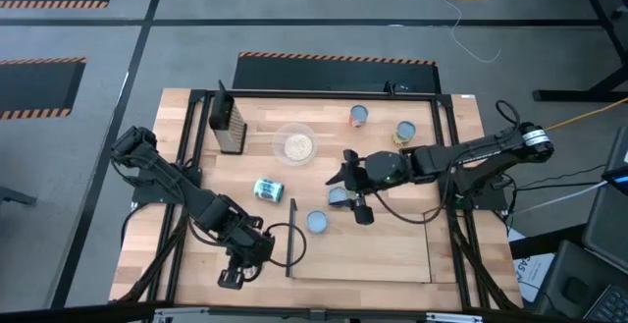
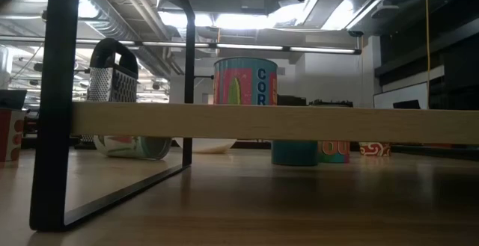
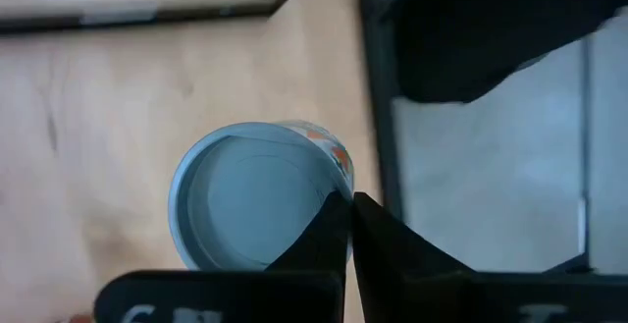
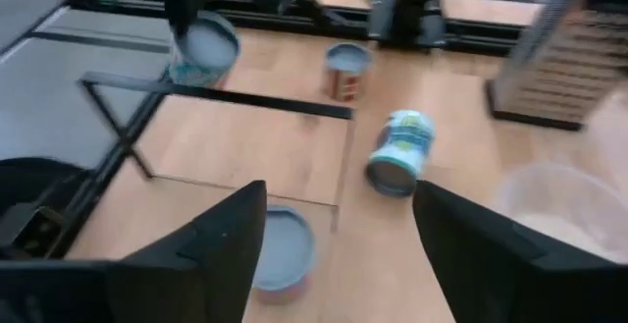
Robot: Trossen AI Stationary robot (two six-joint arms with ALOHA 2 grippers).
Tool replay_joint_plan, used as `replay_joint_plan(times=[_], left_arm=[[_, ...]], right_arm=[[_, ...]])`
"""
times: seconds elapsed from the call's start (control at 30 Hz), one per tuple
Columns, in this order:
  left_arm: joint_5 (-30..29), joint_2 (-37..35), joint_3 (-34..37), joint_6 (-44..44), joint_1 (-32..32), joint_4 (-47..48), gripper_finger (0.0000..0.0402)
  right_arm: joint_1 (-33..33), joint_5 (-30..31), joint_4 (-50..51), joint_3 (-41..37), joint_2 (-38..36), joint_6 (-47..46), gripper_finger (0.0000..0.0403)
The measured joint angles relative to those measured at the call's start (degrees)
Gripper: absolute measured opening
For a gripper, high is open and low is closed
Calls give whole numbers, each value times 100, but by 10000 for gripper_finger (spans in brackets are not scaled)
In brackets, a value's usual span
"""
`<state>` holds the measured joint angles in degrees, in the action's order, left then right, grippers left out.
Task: Pick and place cans onto a shelf
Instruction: Put the canned carrot on the shelf
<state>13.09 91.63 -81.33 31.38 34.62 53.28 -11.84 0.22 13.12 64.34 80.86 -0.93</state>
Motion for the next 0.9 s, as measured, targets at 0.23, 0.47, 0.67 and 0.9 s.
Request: replay_joint_plan(times=[0.23, 0.47, 0.67, 0.9], left_arm=[[-31, -9, -1296, -162, 57, 19, 0], [-793, -15, -2210, -1778, -69, -131, 0], [-513, 51, -2248, -2891, -579, -458, 0], [279, 319, -2232, -3572, -1165, -464, 0]], right_arm=[[-4, -917, -8, 0, 0, -4, 264], [-7, -1244, -373, 0, 0, 409, 264], [-7, -1421, -1371, 2, 0, 908, 264], [-11, -2370, -1705, 2, 0, 1029, 262]])
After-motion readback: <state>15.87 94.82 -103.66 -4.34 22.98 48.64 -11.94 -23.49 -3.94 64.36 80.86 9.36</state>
